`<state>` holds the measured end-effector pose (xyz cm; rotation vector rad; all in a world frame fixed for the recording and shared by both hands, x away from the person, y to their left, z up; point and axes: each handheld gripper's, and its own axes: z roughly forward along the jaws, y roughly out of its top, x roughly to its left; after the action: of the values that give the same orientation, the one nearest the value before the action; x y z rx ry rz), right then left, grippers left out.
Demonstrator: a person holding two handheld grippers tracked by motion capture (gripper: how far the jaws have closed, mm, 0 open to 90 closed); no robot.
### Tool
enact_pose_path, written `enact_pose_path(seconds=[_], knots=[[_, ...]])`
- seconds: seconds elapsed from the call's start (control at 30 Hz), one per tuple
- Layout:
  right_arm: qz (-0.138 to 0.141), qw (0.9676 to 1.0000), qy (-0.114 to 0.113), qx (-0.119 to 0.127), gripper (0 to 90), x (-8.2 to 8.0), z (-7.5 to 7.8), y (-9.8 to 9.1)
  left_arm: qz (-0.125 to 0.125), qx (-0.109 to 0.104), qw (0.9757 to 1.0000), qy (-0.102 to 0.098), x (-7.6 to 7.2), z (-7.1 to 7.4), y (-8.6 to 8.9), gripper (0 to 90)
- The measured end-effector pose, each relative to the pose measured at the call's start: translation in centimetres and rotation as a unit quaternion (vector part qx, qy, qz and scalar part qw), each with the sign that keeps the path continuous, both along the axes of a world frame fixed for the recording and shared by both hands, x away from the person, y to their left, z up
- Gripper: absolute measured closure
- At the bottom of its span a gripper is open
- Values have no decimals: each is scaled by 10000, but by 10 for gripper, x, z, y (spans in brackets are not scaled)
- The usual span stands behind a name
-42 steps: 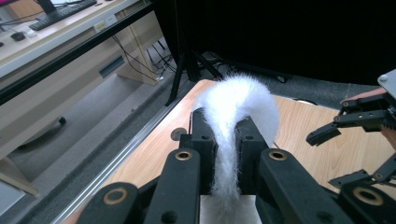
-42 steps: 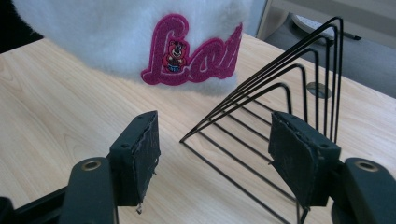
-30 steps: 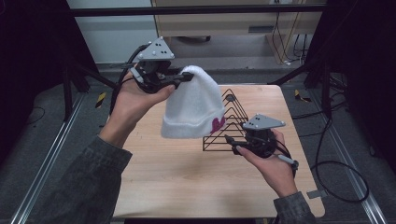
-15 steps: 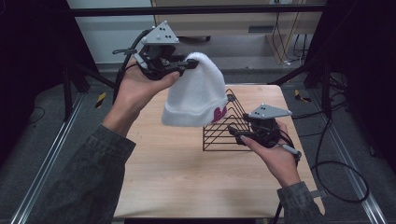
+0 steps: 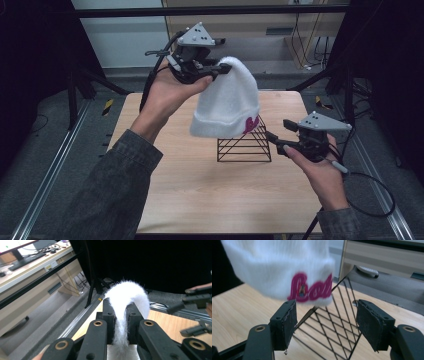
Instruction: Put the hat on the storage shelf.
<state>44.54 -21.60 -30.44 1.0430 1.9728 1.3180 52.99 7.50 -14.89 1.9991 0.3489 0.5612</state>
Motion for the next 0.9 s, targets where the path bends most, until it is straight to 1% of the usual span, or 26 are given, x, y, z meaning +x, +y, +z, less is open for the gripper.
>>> enact_pose_path(seconds=[0.03,0.1,0.17,0.27,0.33,0.37,0.4,0.43,0.47,0.53,0.6,0.67,0.7,0.73,0.77,0.83,0.87,0.9], knots=[[35,10000,-48,62,332,6,6,-3,-76,2,10000,-14,1,-1,-4,814],[41,10000,-61,65,332,11,9,-4,-123,15,9999,9,4,-3,-7,814],[106,9999,-106,53,331,19,13,-1,-193,-21,9998,34,7,-5,-10,814],[257,9996,-95,1,325,29,16,3,-290,-60,9995,58,11,-5,-13,814],[316,9995,-59,68,325,36,18,3,-369,-75,9993,80,13,-4,-14,815],[309,9994,-56,115,327,39,19,4,-398,-39,9992,45,13,-4,-15,814],[299,9995,-55,125,329,43,20,5,-418,-60,9991,57,13,-3,-17,814],[305,9995,-33,121,331,46,21,6,-451,-46,9990,32,13,-2,-18,814],[320,9995,-52,55,332,50,23,8,-481,-32,9988,15,12,0,-20,814],[324,9994,-56,61,344,56,26,10,-541,-10,9985,-39,12,3,-22,814],[408,9992,-47,2,371,64,30,13,-576,-62,9983,-33,13,4,-24,814],[498,9987,37,-89,446,72,30,15,-579,-75,9983,-33,16,4,-25,814],[519,9985,70,-134,518,75,30,16,-570,-96,9983,-13,17,3,-26,814],[578,9982,106,-144,609,78,30,16,-562,-104,9984,-14,18,3,-26,814],[612,9979,139,-152,658,79,30,15,-547,-103,9984,-25,19,2,-26,814],[578,9980,121,-247,731,80,30,15,-497,-93,9987,-58,20,2,-26,814],[577,9979,96,-262,750,81,31,14,-497,-93,9987,-58,20,2,-26,814],[554,9982,93,-224,761,81,31,13,-420,-117,9990,-66,21,2,-27,814]])
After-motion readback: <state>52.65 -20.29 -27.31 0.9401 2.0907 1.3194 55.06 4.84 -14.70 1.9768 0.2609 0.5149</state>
